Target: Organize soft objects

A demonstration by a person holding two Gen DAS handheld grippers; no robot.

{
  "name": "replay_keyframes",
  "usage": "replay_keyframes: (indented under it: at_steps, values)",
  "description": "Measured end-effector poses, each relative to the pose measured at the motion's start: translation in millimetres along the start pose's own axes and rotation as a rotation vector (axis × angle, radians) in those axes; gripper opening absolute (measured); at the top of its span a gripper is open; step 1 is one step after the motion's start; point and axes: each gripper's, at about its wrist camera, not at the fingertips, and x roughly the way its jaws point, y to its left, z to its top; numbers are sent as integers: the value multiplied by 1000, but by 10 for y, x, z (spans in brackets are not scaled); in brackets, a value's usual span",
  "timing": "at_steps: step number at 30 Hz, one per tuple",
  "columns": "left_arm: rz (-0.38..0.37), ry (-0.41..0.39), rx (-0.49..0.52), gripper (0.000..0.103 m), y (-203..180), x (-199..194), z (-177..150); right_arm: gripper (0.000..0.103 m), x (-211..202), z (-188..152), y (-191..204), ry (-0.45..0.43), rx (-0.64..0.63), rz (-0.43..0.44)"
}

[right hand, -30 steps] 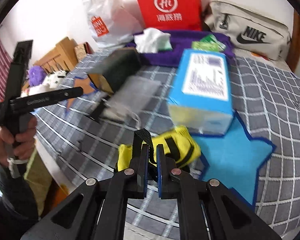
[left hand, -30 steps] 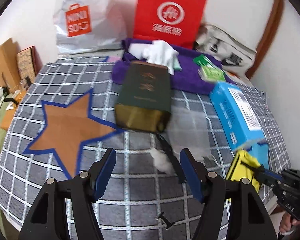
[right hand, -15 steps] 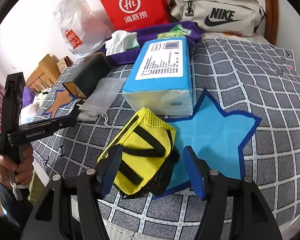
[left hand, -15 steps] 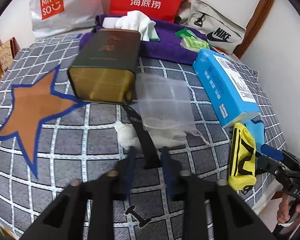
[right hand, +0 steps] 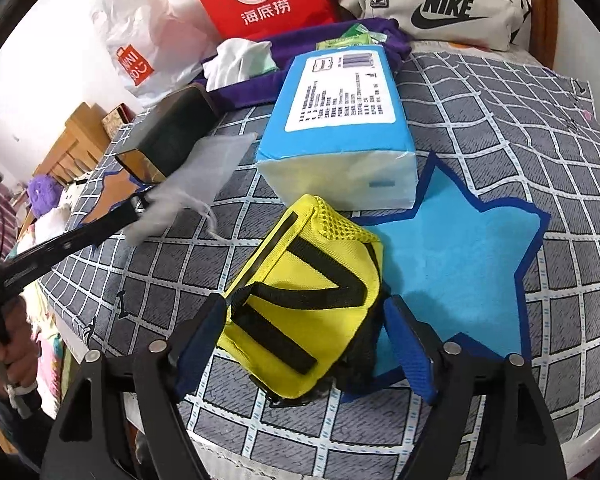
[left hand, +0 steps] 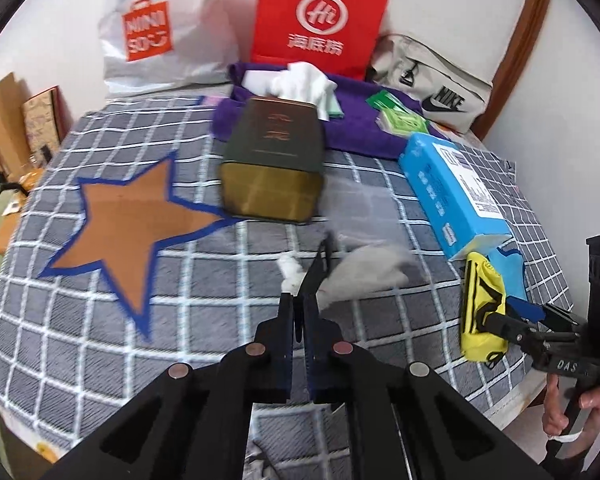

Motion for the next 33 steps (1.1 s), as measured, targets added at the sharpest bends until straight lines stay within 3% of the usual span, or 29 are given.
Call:
replay_keyframes:
  at_steps: [6,11,17,19,23,25,28,31,33]
  values:
    - [37,22,-50,6,289,33,-111,88,53,1,75,0,17,-10]
    - [45,57,-18,14,337,177,-195,89,157,39,183,-2,-1,-51]
    - [42,55,53,39,198,337,-148,91,241,46,268,-16,-43,-84]
    - [35,58,84,54,128,394,-138,93,254,34,280,-23,-59,-89]
    - [57,28,153,55,-30,462,-91,93,274,42,287,-27,-97,-96]
    - [32,24,161,55,-59,482,-50,93,278,53,271,-34,-101,-90]
    - [-13,12,145,39,-45,474,0,91,287,67,260,-45,-115,-94]
    - [-47,-7,122,39,12,436,29,90,284,64,250,-51,-133,-94]
    - [-11,-12,128,39,31,442,33,89,280,50,256,-56,-146,-96]
